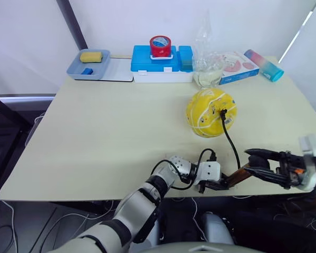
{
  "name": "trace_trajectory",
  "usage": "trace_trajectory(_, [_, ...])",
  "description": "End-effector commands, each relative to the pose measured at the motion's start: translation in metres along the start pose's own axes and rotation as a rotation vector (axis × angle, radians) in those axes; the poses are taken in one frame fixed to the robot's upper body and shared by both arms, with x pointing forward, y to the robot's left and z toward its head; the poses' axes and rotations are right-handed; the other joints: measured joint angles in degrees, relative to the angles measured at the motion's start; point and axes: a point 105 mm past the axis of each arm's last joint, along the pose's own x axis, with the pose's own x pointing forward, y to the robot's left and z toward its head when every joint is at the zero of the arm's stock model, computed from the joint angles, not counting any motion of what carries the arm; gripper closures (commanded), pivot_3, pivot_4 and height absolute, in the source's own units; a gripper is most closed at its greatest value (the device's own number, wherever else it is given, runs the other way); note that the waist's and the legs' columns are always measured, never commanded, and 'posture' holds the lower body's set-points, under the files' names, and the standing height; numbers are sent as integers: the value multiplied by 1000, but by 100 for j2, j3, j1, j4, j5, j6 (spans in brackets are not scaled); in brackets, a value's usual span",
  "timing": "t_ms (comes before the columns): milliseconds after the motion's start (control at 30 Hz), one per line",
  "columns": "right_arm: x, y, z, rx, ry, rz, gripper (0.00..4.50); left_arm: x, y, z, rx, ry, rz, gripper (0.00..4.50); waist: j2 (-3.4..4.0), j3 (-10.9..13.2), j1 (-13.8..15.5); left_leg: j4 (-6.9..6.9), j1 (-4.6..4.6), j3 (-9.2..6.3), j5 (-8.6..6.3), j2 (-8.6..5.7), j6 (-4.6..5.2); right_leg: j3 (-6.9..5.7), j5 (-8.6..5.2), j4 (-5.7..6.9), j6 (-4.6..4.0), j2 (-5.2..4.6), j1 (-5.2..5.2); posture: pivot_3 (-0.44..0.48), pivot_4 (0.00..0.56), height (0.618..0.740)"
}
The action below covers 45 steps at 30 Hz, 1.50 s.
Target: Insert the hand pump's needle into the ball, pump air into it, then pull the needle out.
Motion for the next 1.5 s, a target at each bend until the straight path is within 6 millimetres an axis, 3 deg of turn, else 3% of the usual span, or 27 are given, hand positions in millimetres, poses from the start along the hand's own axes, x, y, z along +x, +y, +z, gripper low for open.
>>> trace_trajectory(33, [-14,-2,53,-128,-80,-59,2459,4,-32,-26,-42,104,-139,3404,-4,2,5,0,-2,-6,2,1,-4,60,-5,-1,8,27,1,0,150,739])
trace_trajectory(133, [-22,-1,80,-171,-99,-65,2459,4,-31,-25,-42,104,-139,3404,-6,2,3,0,-4,-8,4,1,-8,113,-11,-2,18,45,1,0,150,739])
trace_trajectory(267, [-25,6,110,-199,-124,-53,2459,4,-30,-24,-37,106,-139,3404,-3,1,-13,-1,-11,1,5,-4,-8,293,-32,-7,50,104,0,0,150,739])
trace_trajectory(467, [-22,10,124,-190,-116,-33,2459,4,-28,-23,-36,108,-135,3404,0,0,-59,0,-60,30,6,-11,-6,573,-60,-13,111,195,-34,0,150,739])
trace_trajectory(567, [-15,8,111,-156,-94,-25,2459,4,-28,-23,-35,108,-137,3404,-2,0,-86,0,-89,51,13,-15,-3,635,-65,-13,121,208,-51,0,150,739])
trace_trajectory(700, [-5,-1,50,-67,37,-49,2459,5,-27,-23,-38,102,-127,3404,-49,-31,-160,-1,-91,44,17,-16,4,738,-64,-54,157,256,-30,0,150,739])
trace_trajectory(833, [2,-10,7,-58,82,-87,2459,4,-26,-21,-49,86,-113,3404,-84,-68,-193,0,-84,36,17,-15,4,744,-64,-63,175,265,-16,0,150,739])
trace_trajectory(900, [6,-10,-11,-50,100,-82,2459,3,-26,-21,-52,81,-111,3404,-84,-72,-186,0,-77,34,17,-15,4,736,-64,-62,174,262,-12,0,150,739])
trace_trajectory(1033, [13,-13,-38,-44,135,-90,2459,1,-25,-23,-49,88,-110,3404,-93,-83,-163,0,-52,62,15,-2,5,496,-25,-64,113,108,-12,0,150,739])
trace_trajectory(1100, [14,-13,-41,-51,132,-90,2459,0,-25,-23,-48,90,-110,3404,-89,-85,-159,0,-47,65,15,-2,4,407,-15,-62,98,51,-12,0,150,739])
trace_trajectory(1200, [16,-15,-26,-95,70,-82,2459,0,-25,-23,-49,90,-111,3404,-88,-86,-156,0,-37,59,14,-1,4,361,-13,-62,97,30,-6,0,150,739])
trace_trajectory(1300, [12,-14,-1,-139,5,-66,2459,-1,-24,-24,-50,93,-107,3404,-75,-78,-150,0,-34,63,14,3,3,235,14,-62,129,-22,-4,0,150,739])
trace_trajectory(1500, [4,-6,37,-151,-55,-29,2459,-4,-25,-27,-49,103,-111,3404,-34,-61,-145,-1,-34,59,14,15,3,22,43,-62,86,-93,-5,0,150,739])
